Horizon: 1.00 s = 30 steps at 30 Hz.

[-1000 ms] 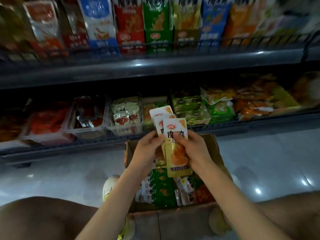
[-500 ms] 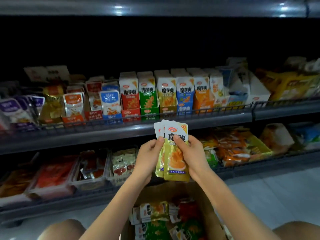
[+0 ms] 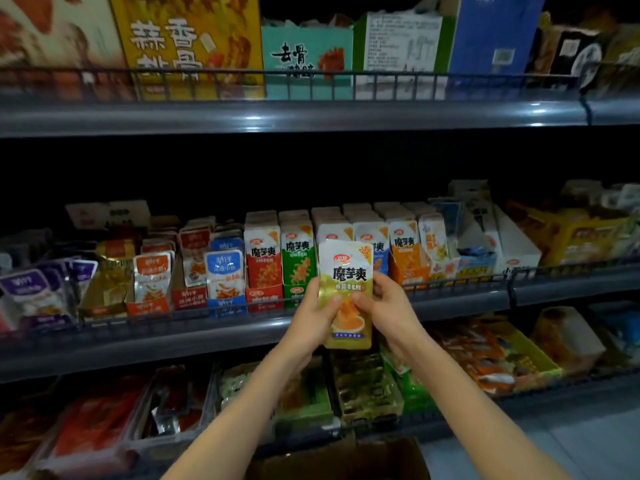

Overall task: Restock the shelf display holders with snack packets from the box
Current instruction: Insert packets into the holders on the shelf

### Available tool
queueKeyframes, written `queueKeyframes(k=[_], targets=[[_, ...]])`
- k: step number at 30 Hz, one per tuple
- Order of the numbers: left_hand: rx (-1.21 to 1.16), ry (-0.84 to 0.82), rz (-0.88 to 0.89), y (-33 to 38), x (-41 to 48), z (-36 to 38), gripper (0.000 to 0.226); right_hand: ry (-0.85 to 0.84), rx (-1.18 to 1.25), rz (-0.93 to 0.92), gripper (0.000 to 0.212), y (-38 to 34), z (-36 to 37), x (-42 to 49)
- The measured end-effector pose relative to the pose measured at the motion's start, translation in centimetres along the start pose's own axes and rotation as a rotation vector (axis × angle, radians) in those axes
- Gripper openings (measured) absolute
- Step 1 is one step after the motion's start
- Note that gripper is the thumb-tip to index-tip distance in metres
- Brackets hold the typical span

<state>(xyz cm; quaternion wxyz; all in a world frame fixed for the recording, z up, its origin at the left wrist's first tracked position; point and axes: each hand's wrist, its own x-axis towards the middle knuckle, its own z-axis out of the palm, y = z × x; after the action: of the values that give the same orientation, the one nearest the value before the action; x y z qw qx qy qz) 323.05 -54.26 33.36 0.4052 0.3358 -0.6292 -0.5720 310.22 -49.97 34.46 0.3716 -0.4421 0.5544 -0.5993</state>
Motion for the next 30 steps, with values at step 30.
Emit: queueKeyframes(k=[30], targets=[[0.396, 0.312, 0.226, -0.1, 13.2, -2.8, 0.021, 0.112, -0.246, -0.251, 0.024, 2.0, 1.3, 13.4]])
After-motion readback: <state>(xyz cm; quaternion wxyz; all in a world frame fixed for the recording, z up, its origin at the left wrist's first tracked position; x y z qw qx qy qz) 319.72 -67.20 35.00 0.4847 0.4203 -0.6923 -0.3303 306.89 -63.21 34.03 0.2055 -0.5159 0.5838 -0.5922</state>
